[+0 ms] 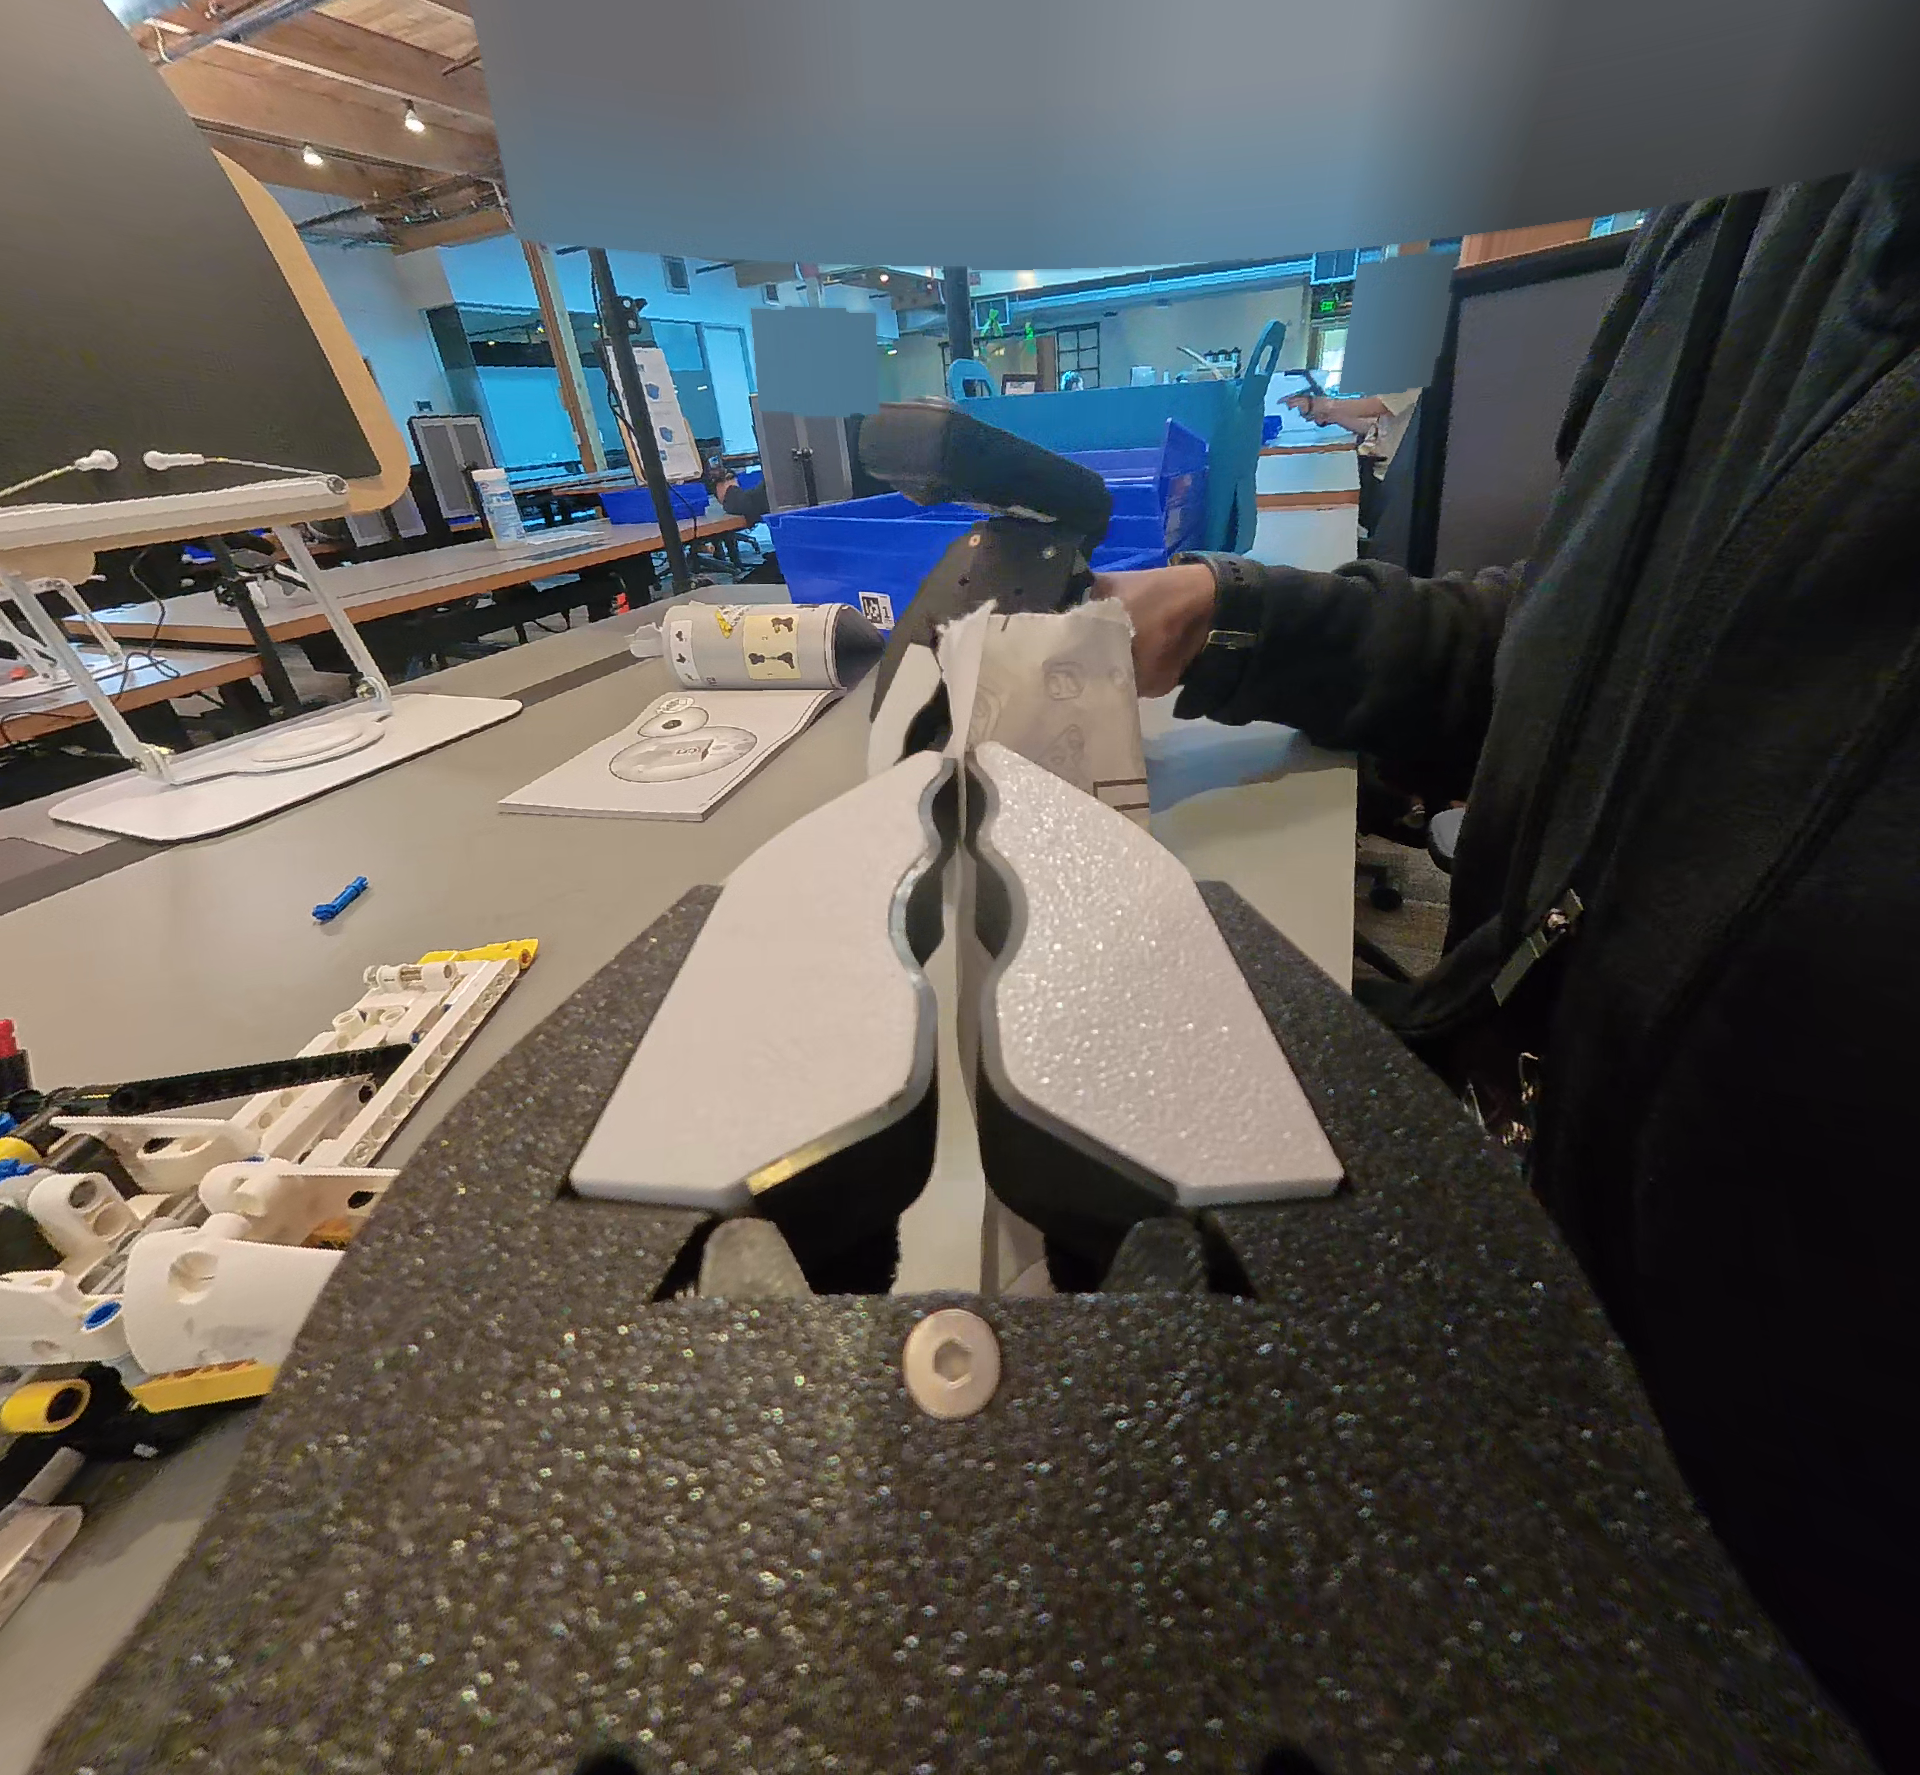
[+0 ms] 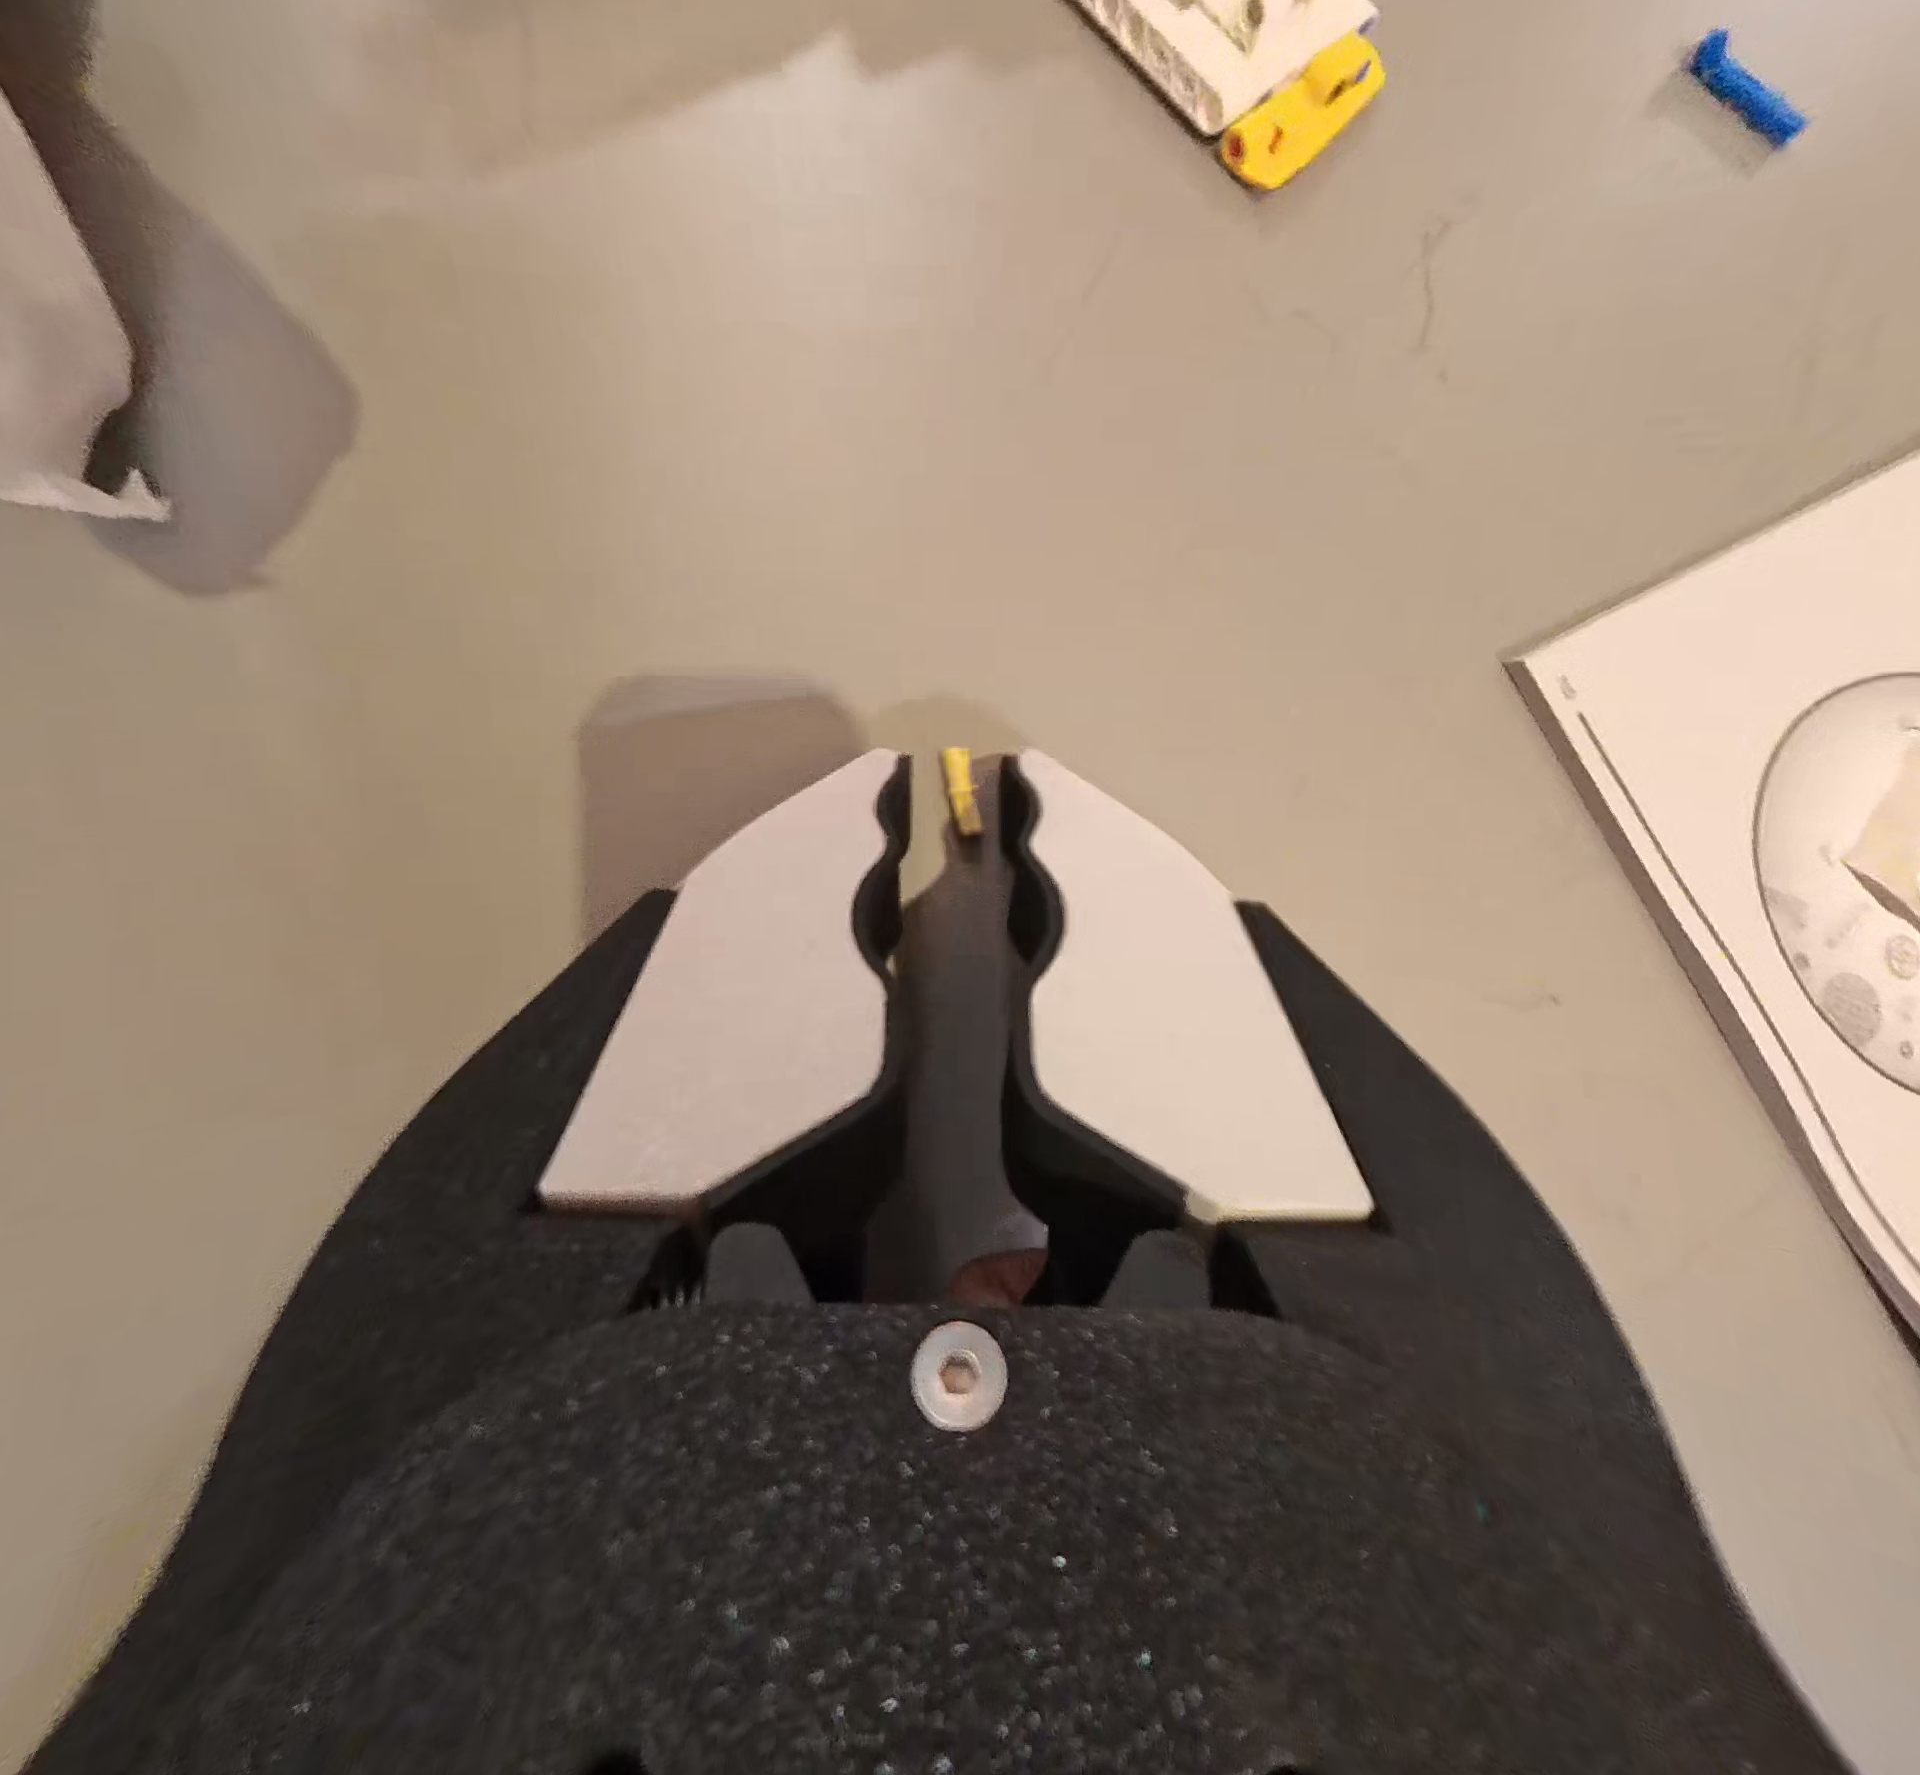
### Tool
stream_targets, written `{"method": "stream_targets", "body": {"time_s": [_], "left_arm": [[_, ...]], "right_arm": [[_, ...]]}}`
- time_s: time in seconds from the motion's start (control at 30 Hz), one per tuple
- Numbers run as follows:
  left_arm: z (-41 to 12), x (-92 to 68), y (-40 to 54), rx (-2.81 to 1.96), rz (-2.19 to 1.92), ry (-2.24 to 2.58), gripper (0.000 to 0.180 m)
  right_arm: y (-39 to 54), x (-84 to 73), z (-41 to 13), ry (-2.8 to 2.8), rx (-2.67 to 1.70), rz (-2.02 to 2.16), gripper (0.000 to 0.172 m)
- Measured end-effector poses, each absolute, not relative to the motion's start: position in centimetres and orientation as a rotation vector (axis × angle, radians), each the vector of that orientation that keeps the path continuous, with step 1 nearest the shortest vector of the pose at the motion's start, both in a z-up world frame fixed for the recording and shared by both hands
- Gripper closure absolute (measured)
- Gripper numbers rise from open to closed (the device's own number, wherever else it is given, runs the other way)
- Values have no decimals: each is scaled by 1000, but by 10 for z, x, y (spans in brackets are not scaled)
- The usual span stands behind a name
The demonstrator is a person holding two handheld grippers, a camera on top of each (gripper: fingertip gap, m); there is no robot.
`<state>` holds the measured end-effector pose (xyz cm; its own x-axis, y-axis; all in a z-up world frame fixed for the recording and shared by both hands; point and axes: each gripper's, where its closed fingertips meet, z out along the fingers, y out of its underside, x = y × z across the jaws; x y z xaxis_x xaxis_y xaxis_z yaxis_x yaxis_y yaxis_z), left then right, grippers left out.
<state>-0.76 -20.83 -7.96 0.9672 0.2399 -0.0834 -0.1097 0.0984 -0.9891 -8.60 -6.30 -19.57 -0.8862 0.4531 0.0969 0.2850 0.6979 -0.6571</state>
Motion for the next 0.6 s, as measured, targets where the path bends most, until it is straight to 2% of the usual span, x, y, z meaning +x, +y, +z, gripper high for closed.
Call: {"method": "stream_targets", "body": {"time_s": [0.03, 0.2, 0.43, 0.47, 0.6], "left_arm": [[-80, -8, -208, -1450, 260, -108, 180], [-80, -7, -208, -1450, 258, -106, 180], [-80, -7, -208, -1451, 259, -104, 180], [-80, -7, -208, -1452, 259, -104, 180], [-80, -7, -208, -1454, 262, -102, 180]], "right_arm": [[-62, -87, -196, -2653, -579, 933, 168], [-73, -85, -175, -2572, -528, 979, 168], [-140, -19, -72, -2477, -176, 1560, 168], [-147, -11, -68, -2494, -145, 1584, 167], [-157, -9, -79, -2525, -130, 1495, 145]]}}
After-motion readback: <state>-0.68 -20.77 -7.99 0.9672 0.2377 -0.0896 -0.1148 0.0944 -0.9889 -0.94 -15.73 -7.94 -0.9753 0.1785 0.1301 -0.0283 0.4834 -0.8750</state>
